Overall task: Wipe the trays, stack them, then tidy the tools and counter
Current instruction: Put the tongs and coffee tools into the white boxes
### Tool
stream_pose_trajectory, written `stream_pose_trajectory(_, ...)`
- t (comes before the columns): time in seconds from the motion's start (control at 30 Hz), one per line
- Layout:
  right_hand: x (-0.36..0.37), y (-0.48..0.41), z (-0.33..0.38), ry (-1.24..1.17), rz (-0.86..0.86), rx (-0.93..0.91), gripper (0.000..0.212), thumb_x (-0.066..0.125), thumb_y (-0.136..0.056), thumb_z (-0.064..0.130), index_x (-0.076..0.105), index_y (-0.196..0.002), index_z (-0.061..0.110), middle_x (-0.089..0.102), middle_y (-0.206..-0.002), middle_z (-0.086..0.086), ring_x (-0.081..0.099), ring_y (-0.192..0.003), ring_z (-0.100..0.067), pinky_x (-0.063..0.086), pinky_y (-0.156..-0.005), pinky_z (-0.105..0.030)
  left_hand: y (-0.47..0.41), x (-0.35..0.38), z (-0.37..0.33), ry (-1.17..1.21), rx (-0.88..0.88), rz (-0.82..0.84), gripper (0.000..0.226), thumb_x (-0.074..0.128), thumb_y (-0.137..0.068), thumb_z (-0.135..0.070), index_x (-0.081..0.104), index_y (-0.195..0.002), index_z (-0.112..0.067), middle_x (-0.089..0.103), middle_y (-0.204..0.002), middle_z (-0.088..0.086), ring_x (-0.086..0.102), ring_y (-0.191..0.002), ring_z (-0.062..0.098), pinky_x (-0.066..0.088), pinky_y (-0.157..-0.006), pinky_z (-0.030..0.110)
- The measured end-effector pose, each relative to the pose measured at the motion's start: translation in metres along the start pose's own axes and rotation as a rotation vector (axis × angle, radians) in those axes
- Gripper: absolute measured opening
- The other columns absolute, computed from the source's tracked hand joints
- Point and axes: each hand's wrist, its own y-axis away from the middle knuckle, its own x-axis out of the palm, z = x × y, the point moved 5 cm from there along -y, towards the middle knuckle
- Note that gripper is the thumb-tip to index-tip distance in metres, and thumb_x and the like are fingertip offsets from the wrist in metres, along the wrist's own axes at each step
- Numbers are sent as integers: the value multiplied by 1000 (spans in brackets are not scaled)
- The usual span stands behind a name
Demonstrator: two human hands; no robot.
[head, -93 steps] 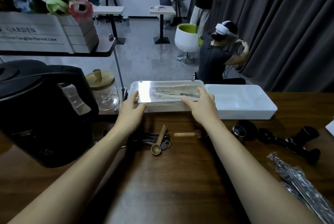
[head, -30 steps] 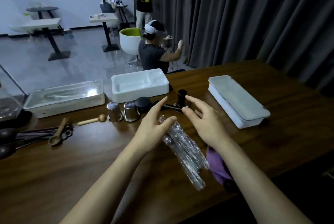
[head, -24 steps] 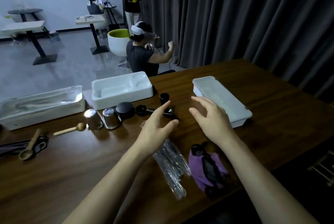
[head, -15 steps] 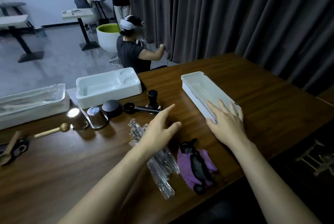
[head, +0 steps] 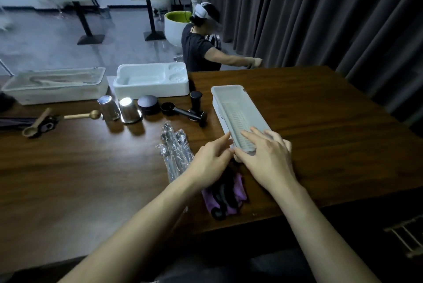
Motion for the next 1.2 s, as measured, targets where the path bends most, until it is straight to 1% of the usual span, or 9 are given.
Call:
stream_pose_trajectory(0.2,2,9,-4,-104,-29,-14,54,58,-90,64,55,-140,42,48,-152,9,32,-146,-24,15,-121,-57,4,9,5,89,-60,-41,66,44,-93,-40,35,-157,-30,61,-142,-7,53,-135,6,41,-116,42)
stream_pose_trajectory(0.33,0,14,-7,-164,-18,-53,56,59,-92,60,53,-143,38,48,-153,2,33,-147,-27,31,-115,-60,7,11,2,95,-57,-50,61,38,-95,-42,38,-156,-37,61,-142,-9,52,-135,6,40,-116,41)
stream_pose_trajectory(0.57,3,25,-7,-140,67,-161,62,50,-104,29,20,-153,52,24,-166,1,14,-154,-28,12,-122,-61,11,12,-5,109,-27,-65,61,40,-97,-40,29,-157,-45,74,-117,-4,67,-113,13,49,-106,47)
stream_pose_trajectory(0.67,0,34,-8,-204,60,-244,62,52,-102,17,27,-146,53,16,-168,1,11,-155,-24,6,-122,-55,11,10,-6,116,-41,-63,65,39,-94,-39,24,-156,-51,75,-113,-4,69,-109,18,51,-102,50)
stream_pose_trajectory(0.8,-1,40,-11,-254,31,-321,53,56,-100,19,45,-139,53,20,-167,6,7,-156,-18,5,-123,-52,13,8,-8,120,-47,-60,67,38,-92,-34,21,-153,-59,75,-112,4,68,-109,32,51,-100,57)
stream_pose_trajectory(0.9,1,41,-12,-273,7,-341,55,57,-99,22,46,-141,55,16,-168,7,6,-156,-18,3,-122,-45,13,7,-9,102,-47,-57,68,37,-93,-32,18,-152,-61,75,-111,6,70,-104,29,52,-95,56)
stream_pose_trajectory(1.03,8,36,-20,-185,-27,-293,49,57,-100,24,50,-146,37,12,-169,2,-1,-155,-15,16,-123,-44,14,5,-9,62,-36,-58,66,38,-101,-25,17,-154,-59,75,-112,3,68,-78,20,58,-81,47)
stream_pose_trajectory(1.1,9,33,-23,-162,-34,-271,51,58,-99,24,48,-148,33,11,-169,-1,-2,-155,-13,18,-121,-40,17,6,-8,48,-37,-53,62,41,-104,-25,22,-156,-53,75,-114,-1,70,-93,19,57,-89,45)
stream_pose_trajectory(1.2,11,32,-25,-200,-1,-240,61,56,-100,26,33,-154,43,10,-169,1,-2,-155,-10,17,-119,-35,19,4,-8,-53,-40,-77,54,46,-106,-28,34,-158,-36,71,-125,0,65,-113,18,50,-96,32)
